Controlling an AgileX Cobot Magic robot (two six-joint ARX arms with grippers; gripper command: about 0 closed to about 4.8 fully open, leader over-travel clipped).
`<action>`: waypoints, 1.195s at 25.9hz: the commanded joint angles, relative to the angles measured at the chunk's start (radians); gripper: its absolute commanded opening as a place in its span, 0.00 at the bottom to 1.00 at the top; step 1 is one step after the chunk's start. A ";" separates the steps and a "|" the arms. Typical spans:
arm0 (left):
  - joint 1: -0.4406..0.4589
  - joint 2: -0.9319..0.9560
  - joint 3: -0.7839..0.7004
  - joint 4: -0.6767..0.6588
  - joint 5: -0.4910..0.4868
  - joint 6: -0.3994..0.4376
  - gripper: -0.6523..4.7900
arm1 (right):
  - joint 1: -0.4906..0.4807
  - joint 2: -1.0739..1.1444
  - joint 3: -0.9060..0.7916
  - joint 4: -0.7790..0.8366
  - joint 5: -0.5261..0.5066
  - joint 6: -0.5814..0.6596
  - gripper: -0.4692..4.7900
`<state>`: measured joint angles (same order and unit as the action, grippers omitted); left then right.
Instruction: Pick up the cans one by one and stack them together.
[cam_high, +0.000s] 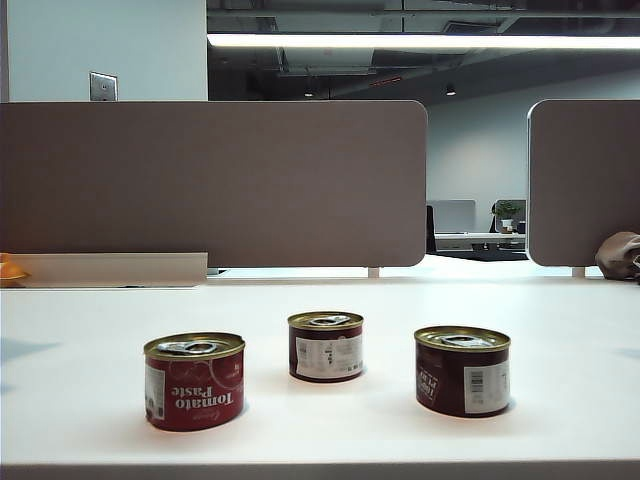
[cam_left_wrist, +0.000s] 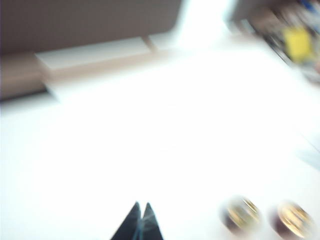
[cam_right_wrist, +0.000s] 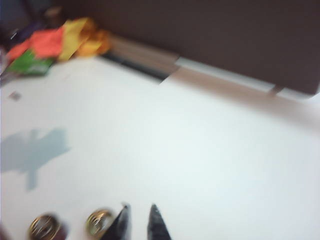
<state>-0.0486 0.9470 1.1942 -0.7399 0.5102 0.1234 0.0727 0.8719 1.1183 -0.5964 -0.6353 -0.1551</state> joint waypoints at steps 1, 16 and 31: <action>-0.100 0.083 -0.002 -0.174 -0.067 -0.001 0.12 | 0.151 0.124 -0.003 -0.133 0.130 -0.031 0.19; -0.542 0.204 -0.143 -0.302 -0.494 0.000 0.16 | 0.498 0.621 -0.003 -0.341 0.385 -0.113 0.32; -0.538 0.203 -0.143 -0.306 -0.578 0.041 0.11 | 0.541 0.674 -0.005 -0.335 0.386 -0.108 0.86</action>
<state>-0.5873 1.1538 1.0508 -1.0504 -0.0616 0.1608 0.6006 1.5364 1.1110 -0.9520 -0.2749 -0.2630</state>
